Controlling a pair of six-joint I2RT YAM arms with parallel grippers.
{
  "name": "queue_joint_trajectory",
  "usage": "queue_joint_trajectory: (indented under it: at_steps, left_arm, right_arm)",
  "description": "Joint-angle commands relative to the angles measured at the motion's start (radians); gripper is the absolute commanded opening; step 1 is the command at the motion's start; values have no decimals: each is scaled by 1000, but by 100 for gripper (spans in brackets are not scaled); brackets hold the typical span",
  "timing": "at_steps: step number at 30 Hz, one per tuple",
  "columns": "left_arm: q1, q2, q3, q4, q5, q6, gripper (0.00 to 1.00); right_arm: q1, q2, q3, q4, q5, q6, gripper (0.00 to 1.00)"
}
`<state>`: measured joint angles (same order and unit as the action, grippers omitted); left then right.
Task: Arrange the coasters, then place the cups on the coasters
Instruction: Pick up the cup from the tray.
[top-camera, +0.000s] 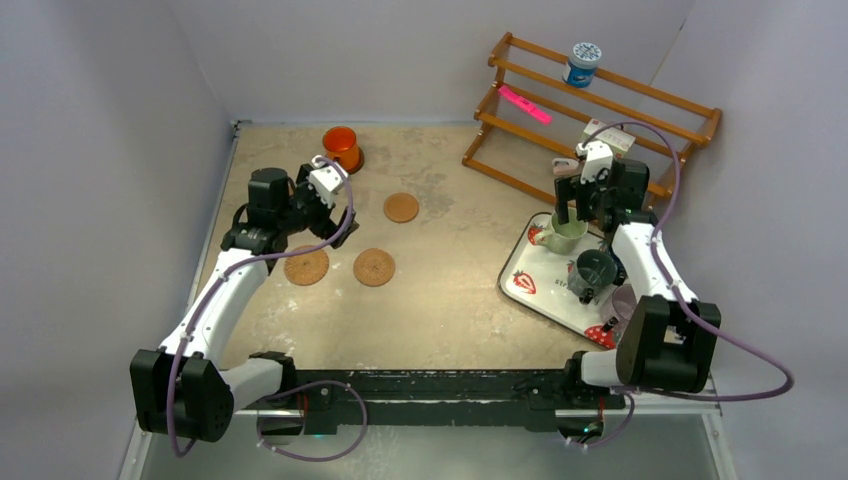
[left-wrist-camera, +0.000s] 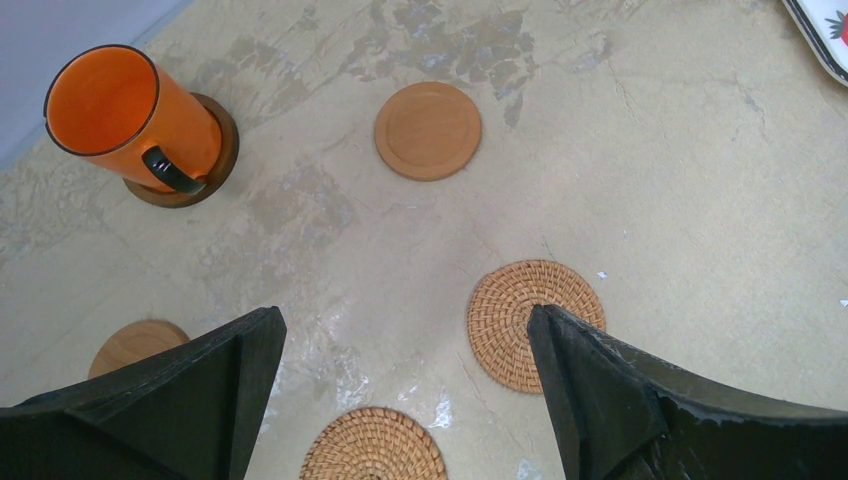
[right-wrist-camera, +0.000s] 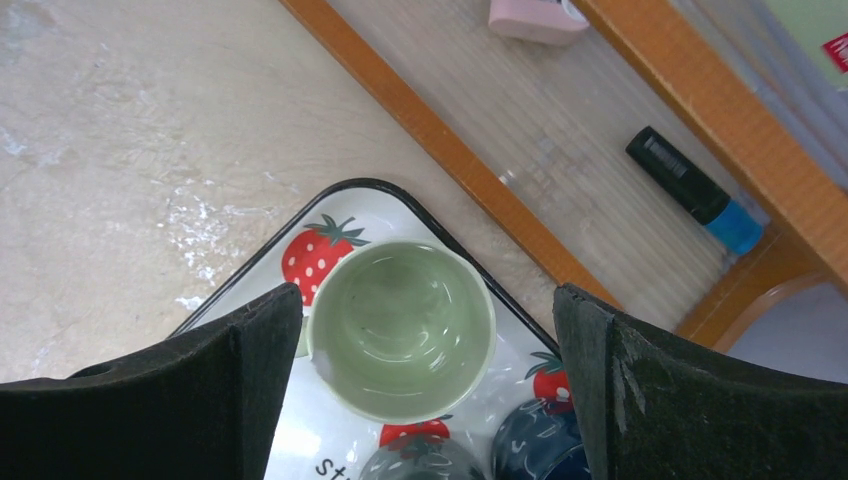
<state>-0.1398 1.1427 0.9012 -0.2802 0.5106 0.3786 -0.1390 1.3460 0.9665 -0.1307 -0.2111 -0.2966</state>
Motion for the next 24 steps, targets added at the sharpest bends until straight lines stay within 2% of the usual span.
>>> queue_joint_trajectory:
  at_steps: [1,8,18,24]
  left_arm:
    - [-6,0,1,7,22,16,100]
    - [-9,3,3,4,24,16,100]
    - [-14,9,2,4,22,16,100]
    - [-15,17,4,5,22,16,100]
  right_arm:
    - [-24,27,25,61,5,41,96]
    - [-75,66,22,72,-41,53,98]
    - [-76,99,40,-5,-158,31,99]
    - [-77,102,47,-21,-161,3,99]
